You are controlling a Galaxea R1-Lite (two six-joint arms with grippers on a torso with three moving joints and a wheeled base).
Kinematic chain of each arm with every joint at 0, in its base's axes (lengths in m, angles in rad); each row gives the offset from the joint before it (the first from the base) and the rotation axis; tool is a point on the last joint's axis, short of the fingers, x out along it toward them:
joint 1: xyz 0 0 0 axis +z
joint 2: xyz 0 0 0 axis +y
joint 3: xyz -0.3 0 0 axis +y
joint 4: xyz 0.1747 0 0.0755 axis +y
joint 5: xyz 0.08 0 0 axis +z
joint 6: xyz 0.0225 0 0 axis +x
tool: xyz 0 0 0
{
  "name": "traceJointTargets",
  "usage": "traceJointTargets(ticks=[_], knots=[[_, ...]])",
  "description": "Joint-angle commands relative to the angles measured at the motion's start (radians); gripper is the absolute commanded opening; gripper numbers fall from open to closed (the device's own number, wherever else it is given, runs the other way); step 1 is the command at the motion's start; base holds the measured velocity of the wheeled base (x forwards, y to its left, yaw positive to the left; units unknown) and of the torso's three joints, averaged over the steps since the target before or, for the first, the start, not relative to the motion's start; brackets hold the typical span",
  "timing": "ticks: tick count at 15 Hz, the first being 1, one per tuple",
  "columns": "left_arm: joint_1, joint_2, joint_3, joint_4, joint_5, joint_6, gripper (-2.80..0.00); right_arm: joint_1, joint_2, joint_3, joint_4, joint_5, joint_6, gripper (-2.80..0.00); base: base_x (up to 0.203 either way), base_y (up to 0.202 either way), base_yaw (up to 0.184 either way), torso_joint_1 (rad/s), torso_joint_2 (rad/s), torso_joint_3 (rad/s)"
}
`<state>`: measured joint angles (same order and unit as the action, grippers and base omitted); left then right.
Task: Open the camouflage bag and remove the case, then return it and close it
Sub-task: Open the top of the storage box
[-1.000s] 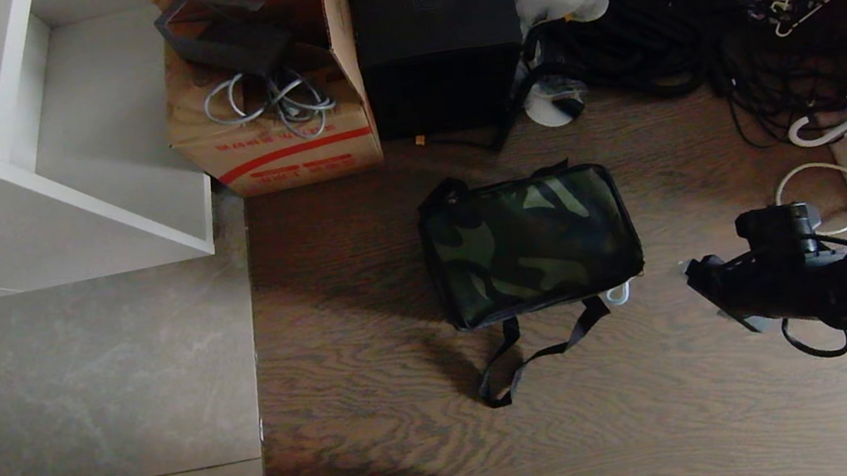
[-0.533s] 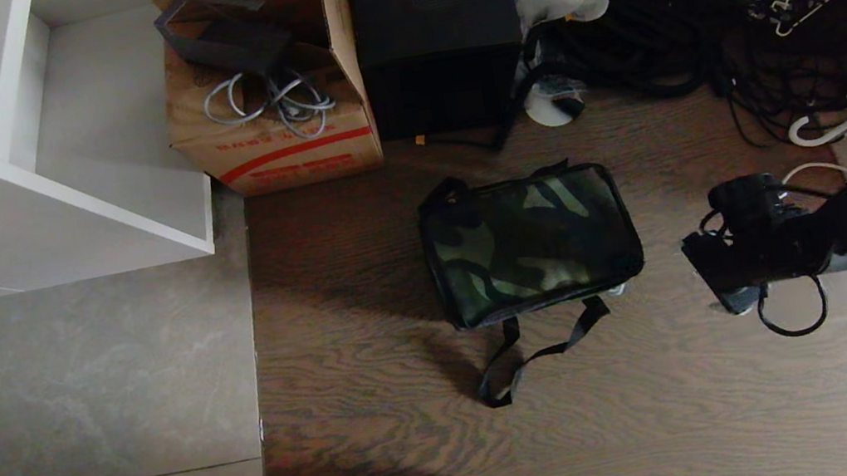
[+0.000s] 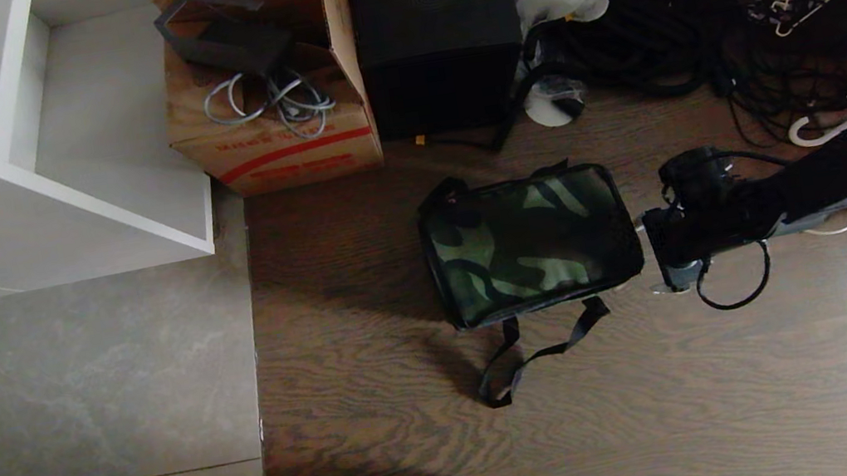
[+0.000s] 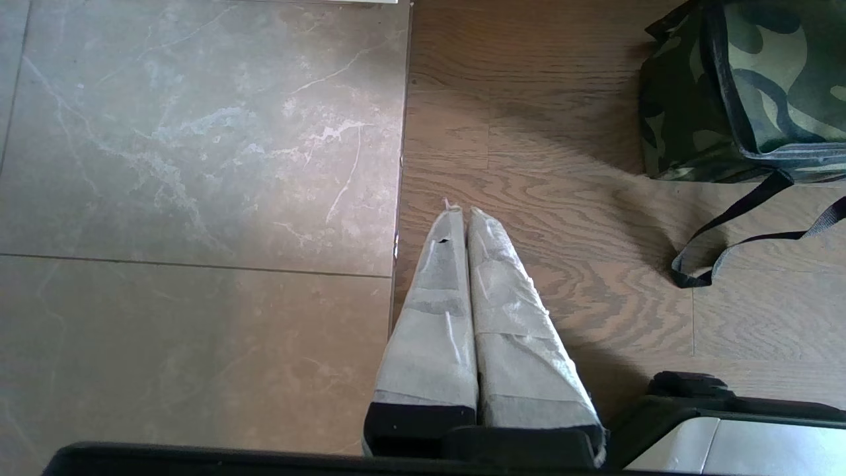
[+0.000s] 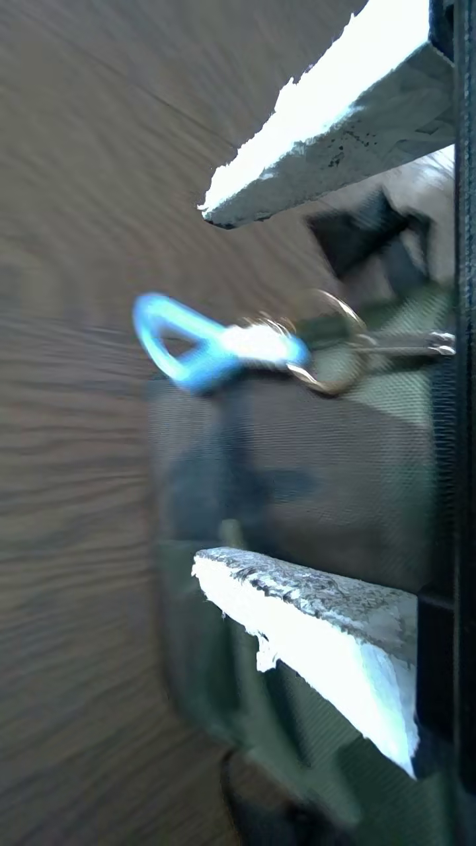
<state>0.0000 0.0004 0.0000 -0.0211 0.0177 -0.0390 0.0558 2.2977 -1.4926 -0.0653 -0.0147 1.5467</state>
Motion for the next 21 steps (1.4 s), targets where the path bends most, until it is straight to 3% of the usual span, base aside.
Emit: traceJointTargets(ticks=[1, 4, 7, 8, 16, 21], knots=[[0.000, 0.000, 0.009, -0.002, 0.001, -0.001, -2.80, 0.024, 0.017, -0.010, 0.025, 0.001, 0.043, 0.00, 0.000, 0.000, 0.000, 0.000, 0.00, 0.000], [0.000, 0.000, 0.009, 0.000, 0.001, -0.001, -2.80, 0.044, 0.025, -0.028, 0.050, 0.004, 0.112, 0.00, 0.000, 0.000, 0.000, 0.000, 0.00, 0.000], [0.000, 0.000, 0.009, -0.001, 0.001, -0.001, -2.80, 0.056, 0.036, -0.028, 0.056, 0.009, 0.122, 0.00, 0.000, 0.000, 0.000, 0.000, 0.00, 0.000], [0.000, 0.000, 0.009, 0.000, 0.001, -0.001, -2.80, 0.056, 0.036, -0.028, 0.055, 0.009, 0.122, -2.80, 0.000, 0.000, 0.000, 0.000, 0.00, 0.000], [0.000, 0.000, 0.009, -0.001, 0.001, -0.001, -2.80, 0.060, 0.025, -0.049, 0.075, 0.032, 0.107, -2.80, 0.000, 0.000, 0.000, 0.000, 0.00, 0.000], [0.000, 0.000, 0.009, 0.000, 0.001, -0.001, -2.80, 0.017, 0.000, -0.052, 0.094, 0.031, 0.081, -2.80, 0.000, 0.000, 0.000, 0.000, 0.00, 0.000]])
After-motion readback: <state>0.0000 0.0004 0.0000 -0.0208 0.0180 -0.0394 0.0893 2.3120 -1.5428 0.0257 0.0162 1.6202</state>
